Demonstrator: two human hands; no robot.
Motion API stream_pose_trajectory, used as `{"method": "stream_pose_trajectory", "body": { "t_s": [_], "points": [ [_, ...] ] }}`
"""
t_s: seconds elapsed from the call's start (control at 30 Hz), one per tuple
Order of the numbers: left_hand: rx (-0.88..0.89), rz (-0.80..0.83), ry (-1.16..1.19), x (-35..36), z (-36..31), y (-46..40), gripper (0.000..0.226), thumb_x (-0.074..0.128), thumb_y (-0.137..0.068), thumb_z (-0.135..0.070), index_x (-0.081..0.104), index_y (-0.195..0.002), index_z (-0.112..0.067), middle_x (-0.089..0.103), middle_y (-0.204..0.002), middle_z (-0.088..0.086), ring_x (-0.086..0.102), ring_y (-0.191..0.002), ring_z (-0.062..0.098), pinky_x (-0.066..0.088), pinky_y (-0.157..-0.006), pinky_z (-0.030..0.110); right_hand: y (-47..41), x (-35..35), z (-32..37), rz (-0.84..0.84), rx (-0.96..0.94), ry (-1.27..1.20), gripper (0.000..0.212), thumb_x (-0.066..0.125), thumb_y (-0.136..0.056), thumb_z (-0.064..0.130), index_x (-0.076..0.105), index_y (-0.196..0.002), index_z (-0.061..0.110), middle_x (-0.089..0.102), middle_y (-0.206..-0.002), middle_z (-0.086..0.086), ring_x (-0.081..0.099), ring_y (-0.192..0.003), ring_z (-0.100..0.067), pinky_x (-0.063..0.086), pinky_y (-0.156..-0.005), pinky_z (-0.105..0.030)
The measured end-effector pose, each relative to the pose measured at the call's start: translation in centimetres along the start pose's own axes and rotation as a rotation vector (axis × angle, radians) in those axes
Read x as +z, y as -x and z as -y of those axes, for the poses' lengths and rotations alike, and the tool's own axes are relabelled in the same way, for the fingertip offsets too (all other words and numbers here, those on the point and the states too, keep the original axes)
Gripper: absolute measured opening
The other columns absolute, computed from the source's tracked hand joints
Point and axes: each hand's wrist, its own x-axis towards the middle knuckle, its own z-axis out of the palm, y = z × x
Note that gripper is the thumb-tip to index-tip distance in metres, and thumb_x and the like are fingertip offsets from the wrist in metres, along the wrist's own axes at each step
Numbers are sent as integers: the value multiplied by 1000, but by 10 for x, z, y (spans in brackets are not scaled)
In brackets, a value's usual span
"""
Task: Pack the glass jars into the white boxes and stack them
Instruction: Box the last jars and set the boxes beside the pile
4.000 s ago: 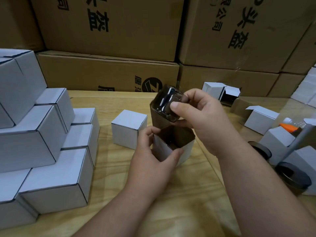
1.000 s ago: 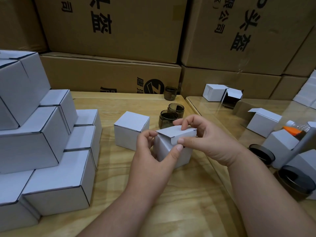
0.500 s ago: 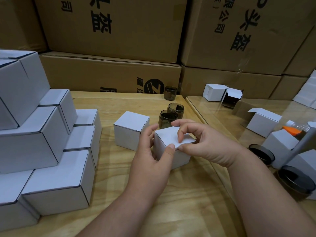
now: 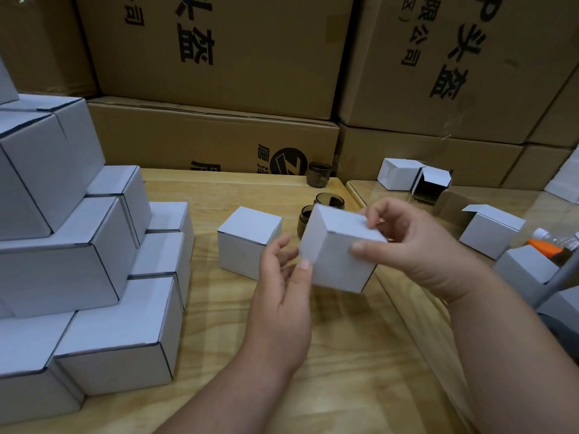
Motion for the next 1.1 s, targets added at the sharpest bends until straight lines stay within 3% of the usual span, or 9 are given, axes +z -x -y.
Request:
{"method": "stream_pose_trajectory", "body": {
  "t_s": [0.1,0.3,0.43,0.53,0.63,0.7,0.8,0.87,1.1],
  "points": [
    [-35,6,-47,2,1,0,43,52,-81,-56,50,-123,-49,61,-123,-21,58,-112,-9,43,-89,14,-5,6,17,-194,-133,-142,61,93,-45,69,64,-85,34,70,-109,3,67,-96,-20,59,-75,-39],
    [-81,82,-284,3,-1,1,47,49,-70,-51,55,-116,-43,60,-116,-26,57,-103,-4,52,-95,29,-19,47,45,-364,-241,-49,47,84,-57,63,66,-95,41,66,-102,17,65,-92,-2,60,-67,-26],
    [-58,85,-316,2,0,-1,43,51,-75,-40,53,-118,-44,61,-108,-22,58,-98,0,53,-92,31,-40,78,45,-304,-182,97,41,86,-65,56,63,-96,40,62,-106,16,62,-90,3,55,-54,-20],
    [-34,135,-400,0,1,0,28,49,-77,-36,57,-102,-44,63,-97,-22,60,-89,0,50,-78,23,-55,101,36,-252,-117,174,41,87,-72,54,60,-100,42,58,-115,15,62,-99,-9,60,-74,-43],
    [-24,205,-478,1,1,1,21,48,-78,-35,60,-94,-42,68,-91,-21,63,-82,3,51,-71,24,-65,110,29,-219,-156,163,46,88,-73,50,57,-107,45,56,-124,13,61,-106,-11,56,-83,-39],
    [-3,221,-530,2,0,1,21,49,-81,-35,61,-97,-39,71,-92,-18,65,-83,8,51,-68,26,-66,112,23,-111,-154,133,62,91,-72,43,51,-119,52,52,-127,20,61,-110,-6,58,-84,-30],
    [20,213,-620,0,-2,0,17,48,-80,-35,61,-91,-30,69,-85,-8,62,-78,19,46,-61,31,-65,116,10,11,-150,122,104,94,-71,31,26,-144,59,39,-119,54,52,-109,20,47,-77,-2],
    [22,219,-655,0,-3,0,19,47,-79,-34,62,-86,-24,69,-83,-5,62,-77,22,50,-62,36,-67,117,3,28,-136,114,121,94,-69,28,11,-150,62,35,-113,62,48,-110,26,45,-78,2],
    [4,242,-673,0,-3,0,18,45,-80,-27,61,-84,-19,67,-84,-4,61,-83,24,54,-72,45,-72,118,-7,36,-116,75,119,92,-64,38,5,-141,65,51,-123,30,61,-107,10,52,-88,-19]
  ]
}}
